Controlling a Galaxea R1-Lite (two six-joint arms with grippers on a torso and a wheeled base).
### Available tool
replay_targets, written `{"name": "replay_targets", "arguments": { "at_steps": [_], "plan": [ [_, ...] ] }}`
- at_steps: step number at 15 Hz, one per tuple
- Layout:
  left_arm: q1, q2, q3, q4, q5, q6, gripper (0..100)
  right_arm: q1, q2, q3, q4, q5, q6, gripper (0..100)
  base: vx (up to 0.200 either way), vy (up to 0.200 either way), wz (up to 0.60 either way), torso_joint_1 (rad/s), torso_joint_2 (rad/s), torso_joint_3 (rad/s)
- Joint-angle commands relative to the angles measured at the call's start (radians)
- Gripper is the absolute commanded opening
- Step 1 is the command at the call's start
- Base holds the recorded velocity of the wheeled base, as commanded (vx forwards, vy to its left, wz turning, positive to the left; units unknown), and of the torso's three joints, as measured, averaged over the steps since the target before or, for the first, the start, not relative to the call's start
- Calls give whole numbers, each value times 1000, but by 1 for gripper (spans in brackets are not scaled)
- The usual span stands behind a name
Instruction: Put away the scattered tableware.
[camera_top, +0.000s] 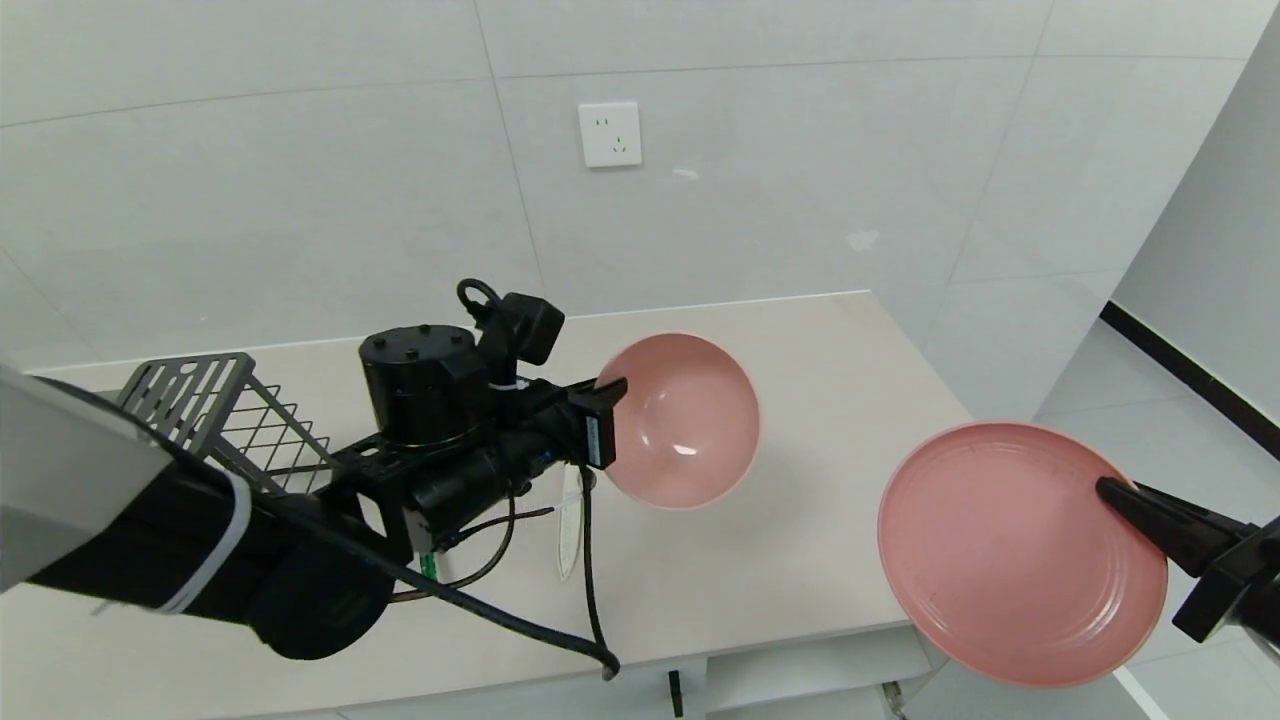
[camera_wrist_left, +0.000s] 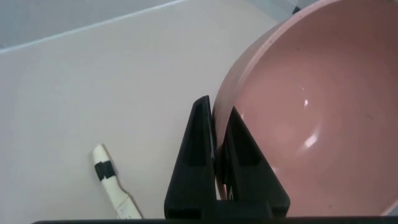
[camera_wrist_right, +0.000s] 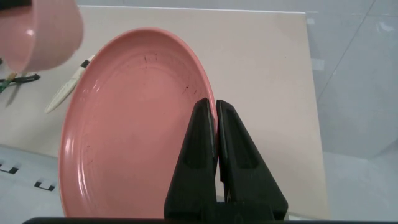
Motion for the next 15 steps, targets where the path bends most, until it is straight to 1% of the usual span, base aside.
{"name": "replay_targets", "arguments": {
  "at_steps": [1,5,6,7,8,9,10,11,12,13,14,15],
  "plan": [
    [2,-101,65,-27,-1,4,0,0,-9,0,4,1,0,0,0,0,0,0,0,0],
    [2,-214,157,-34,-1,9,0,0,-26,0,16,-1,1,0,0,0,0,0,0,0],
    [4,-264,198,-30,2,-2,0,0,-27,0,16,-1,6,0,0,0,0,0,0,0],
    [4,-314,262,-34,-11,-77,0,0,-29,0,16,-1,9,0,0,0,0,0,0,0],
    [4,-339,315,-51,-18,-105,0,0,-37,0,21,-1,9,0,0,0,0,0,0,0],
    [4,-354,362,-80,-24,-108,0,0,-41,0,27,-1,9,0,0,0,0,0,0,0],
    [2,-371,423,-130,-27,-111,0,0,-47,0,25,-1,7,0,0,0,0,0,0,0],
    [1,-382,451,-148,-26,-105,0,0,-55,0,24,-1,9,0,0,0,0,0,0,0],
    [-2,-400,483,-182,-24,-91,0,0,-64,0,19,-1,9,0,0,0,0,0,0,0],
    [-2,-425,502,-192,-26,-89,0,0,-67,0,16,-1,9,0,0,0,0,0,0,0],
    [-2,-429,509,-194,-27,-100,0,0,-69,-2,16,-2,9,0,0,0,0,0,0,0],
    [-1,-432,517,-191,-12,-109,0,0,-66,-2,16,-4,10,0,0,0,0,0,0,0]
  ]
}}
